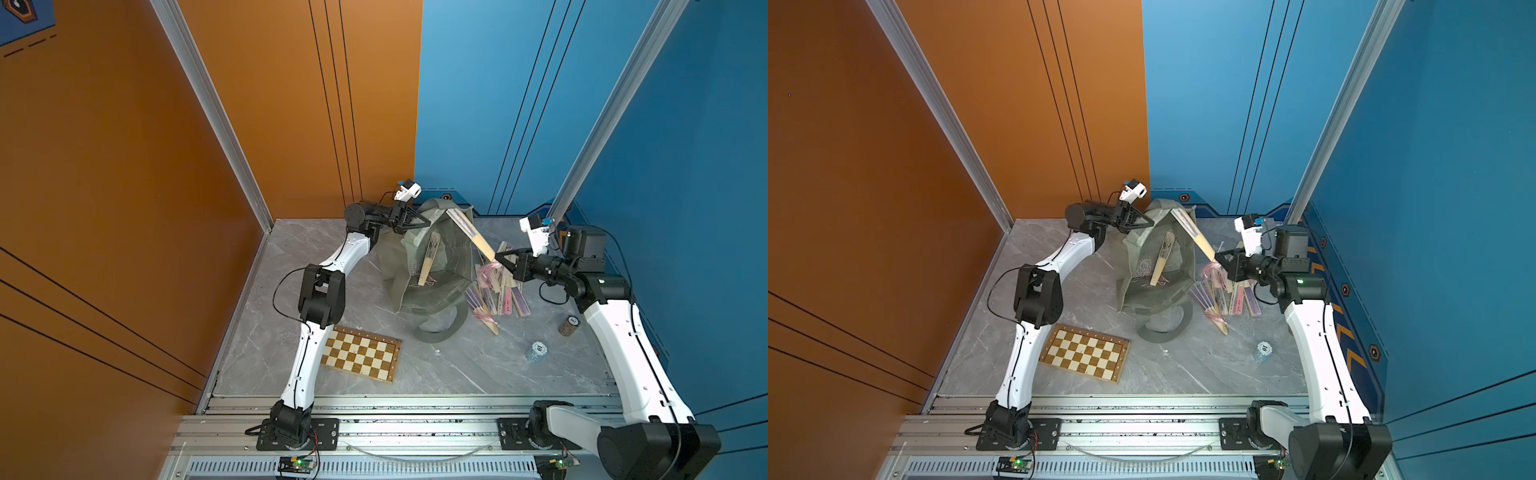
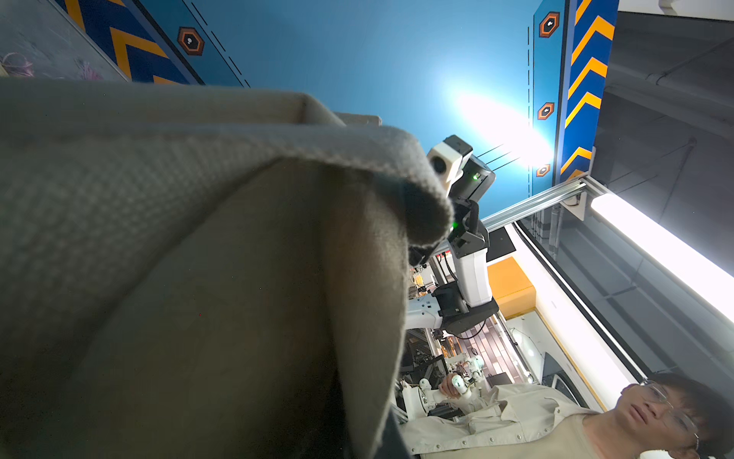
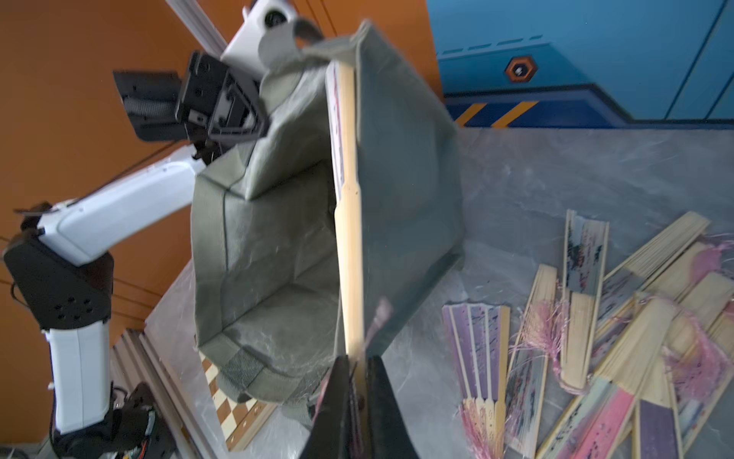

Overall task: Take out the folding fans from the tote bags
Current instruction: Pick up the folding fan from the canvas bag, then place the folding fan at the center of the board.

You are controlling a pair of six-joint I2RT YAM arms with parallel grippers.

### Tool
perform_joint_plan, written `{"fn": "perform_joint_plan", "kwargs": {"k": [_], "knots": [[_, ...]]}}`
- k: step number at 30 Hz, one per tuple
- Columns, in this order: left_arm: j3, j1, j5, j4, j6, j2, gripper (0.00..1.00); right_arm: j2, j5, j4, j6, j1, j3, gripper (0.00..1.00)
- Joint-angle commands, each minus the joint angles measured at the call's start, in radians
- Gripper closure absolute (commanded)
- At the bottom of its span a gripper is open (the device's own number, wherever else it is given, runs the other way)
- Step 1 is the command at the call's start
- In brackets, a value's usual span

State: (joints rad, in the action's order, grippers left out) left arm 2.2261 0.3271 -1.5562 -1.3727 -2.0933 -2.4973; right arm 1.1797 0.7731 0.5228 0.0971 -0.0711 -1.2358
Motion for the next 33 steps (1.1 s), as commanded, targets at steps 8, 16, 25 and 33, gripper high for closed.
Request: {"fn": "perform_joint_plan", "kwargs": {"k": [8, 16, 25, 33], "knots": [[-0.005, -0.007, -0.09, -0.037, -0.39, -0.005, 1.0, 0.066, 0.112, -0.206, 0.149, -0.102, 0.057, 1.0], [-0.008, -0.011, -0.091, -0.036, -0.39, -0.001, 1.0, 0.086, -0.01, -0.205, 0.205, -0.152, 0.149, 1.0], [-0.025, -0.011, -0.091, -0.037, -0.39, 0.012, 1.0, 0.123, -0.049, -0.189, 0.234, -0.176, 0.138, 1.0], [-0.021, -0.012, -0.09, -0.037, -0.39, 0.008, 1.0, 0.136, 0.031, -0.332, 0.34, -0.175, 0.047, 1.0]]}}
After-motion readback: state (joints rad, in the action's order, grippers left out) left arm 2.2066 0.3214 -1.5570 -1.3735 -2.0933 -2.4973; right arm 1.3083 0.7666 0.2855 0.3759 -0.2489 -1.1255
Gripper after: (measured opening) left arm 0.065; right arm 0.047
